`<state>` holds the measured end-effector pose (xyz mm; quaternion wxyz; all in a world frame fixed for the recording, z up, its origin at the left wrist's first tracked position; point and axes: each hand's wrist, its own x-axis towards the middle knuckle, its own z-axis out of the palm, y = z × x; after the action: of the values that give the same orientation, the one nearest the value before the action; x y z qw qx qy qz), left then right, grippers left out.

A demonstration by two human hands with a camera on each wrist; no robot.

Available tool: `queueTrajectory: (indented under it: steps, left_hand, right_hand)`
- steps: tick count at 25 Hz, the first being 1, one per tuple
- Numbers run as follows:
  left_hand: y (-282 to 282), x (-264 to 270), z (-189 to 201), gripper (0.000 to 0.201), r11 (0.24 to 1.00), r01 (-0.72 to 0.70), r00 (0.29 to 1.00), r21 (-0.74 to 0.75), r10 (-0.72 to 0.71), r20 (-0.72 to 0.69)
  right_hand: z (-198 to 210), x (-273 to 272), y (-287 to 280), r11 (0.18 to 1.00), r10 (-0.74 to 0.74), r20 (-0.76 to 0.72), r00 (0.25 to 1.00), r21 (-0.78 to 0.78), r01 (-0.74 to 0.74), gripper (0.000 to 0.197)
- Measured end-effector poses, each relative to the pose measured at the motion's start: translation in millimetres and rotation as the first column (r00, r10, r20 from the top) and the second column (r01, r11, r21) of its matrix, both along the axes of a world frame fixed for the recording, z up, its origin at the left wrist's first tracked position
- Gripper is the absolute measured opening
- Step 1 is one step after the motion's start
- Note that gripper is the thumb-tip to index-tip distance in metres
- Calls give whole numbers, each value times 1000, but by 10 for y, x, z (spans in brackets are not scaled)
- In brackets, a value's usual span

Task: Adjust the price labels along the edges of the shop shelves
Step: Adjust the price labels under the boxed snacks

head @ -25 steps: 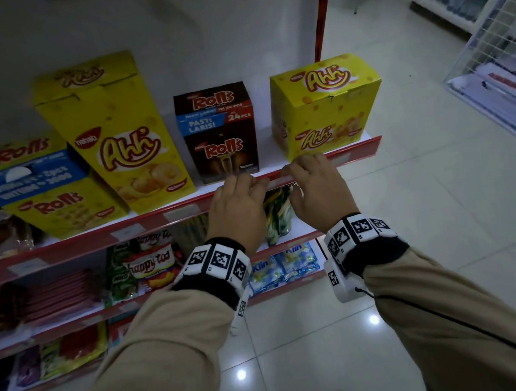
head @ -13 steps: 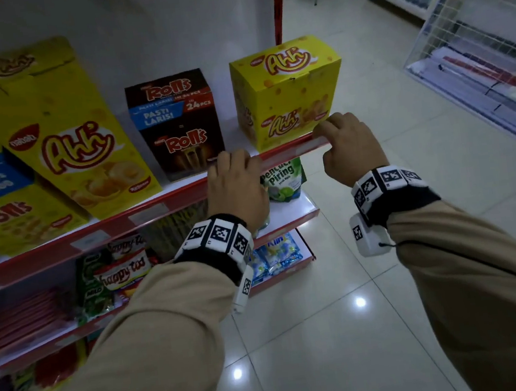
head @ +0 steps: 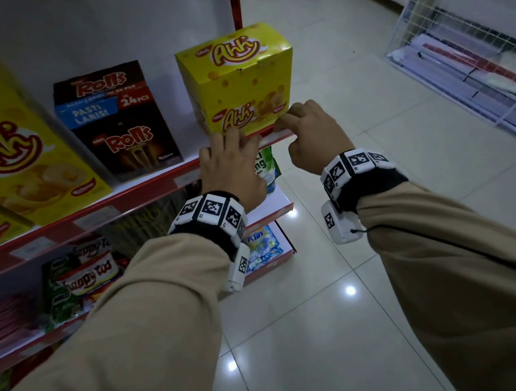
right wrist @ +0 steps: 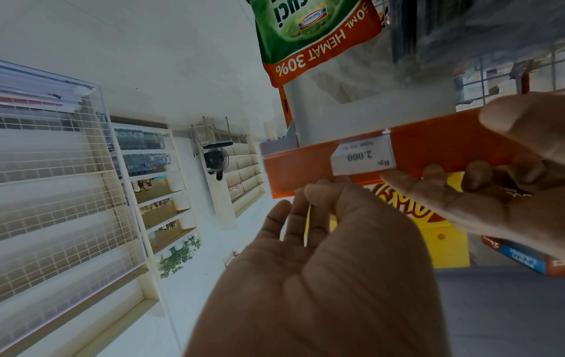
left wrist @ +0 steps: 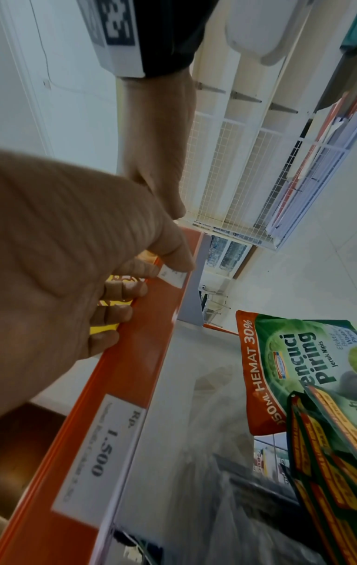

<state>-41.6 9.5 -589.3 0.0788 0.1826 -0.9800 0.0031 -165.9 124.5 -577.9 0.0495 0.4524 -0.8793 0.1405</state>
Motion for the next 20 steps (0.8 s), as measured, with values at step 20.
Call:
queueTrajectory:
  steps: [20]
  left_hand:
    - [-578,1082,18,46,992,-124,991,-27,122,-58]
  right_hand:
    - [-58,1031,-702,969,229,-10,973,-96,-229,47]
